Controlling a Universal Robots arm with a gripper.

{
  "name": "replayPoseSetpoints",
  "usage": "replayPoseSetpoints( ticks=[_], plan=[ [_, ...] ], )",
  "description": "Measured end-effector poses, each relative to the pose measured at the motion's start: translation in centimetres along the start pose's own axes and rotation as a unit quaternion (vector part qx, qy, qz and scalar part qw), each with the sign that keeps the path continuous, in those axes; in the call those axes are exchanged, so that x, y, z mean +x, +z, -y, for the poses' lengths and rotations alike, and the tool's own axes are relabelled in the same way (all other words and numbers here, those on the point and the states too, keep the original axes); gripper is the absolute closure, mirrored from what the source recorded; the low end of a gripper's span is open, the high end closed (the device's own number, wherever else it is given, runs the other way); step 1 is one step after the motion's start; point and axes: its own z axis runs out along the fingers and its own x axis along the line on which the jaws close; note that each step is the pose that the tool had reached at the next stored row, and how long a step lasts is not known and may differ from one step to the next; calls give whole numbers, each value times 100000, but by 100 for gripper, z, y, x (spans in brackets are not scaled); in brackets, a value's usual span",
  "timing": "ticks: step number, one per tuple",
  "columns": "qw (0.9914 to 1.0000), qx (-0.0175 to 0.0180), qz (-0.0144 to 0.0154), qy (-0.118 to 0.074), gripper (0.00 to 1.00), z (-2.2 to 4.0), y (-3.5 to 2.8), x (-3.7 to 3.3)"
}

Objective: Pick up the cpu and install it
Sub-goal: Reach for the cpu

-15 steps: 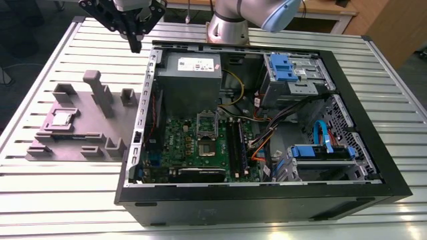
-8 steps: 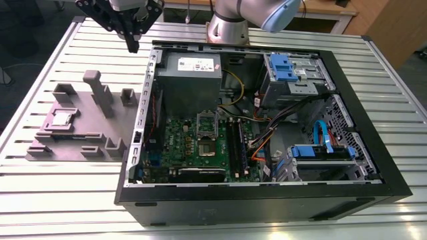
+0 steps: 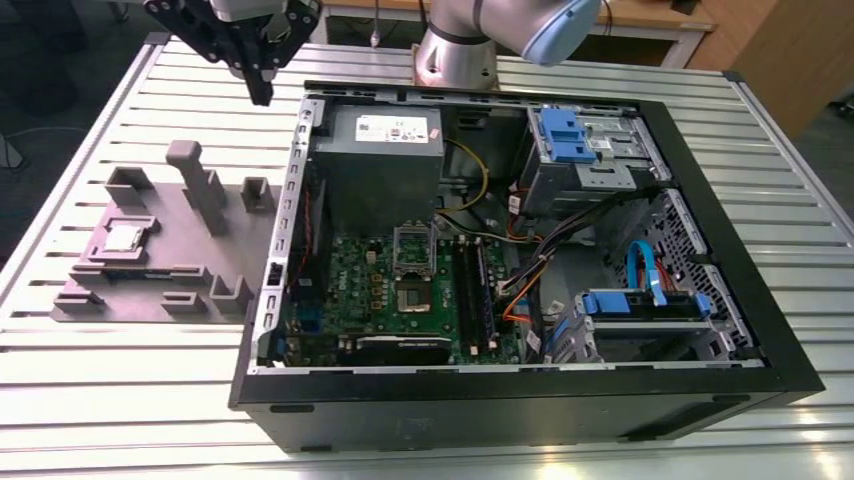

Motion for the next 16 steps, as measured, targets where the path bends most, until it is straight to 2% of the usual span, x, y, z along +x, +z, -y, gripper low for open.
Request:
replayPoseSetpoints(
  ticks=[10,16],
  plan=[
    [100000,5,-3,3,89,2,-1,23],
    [100000,2,-3,1,89,5,-2,62]
  ],
)
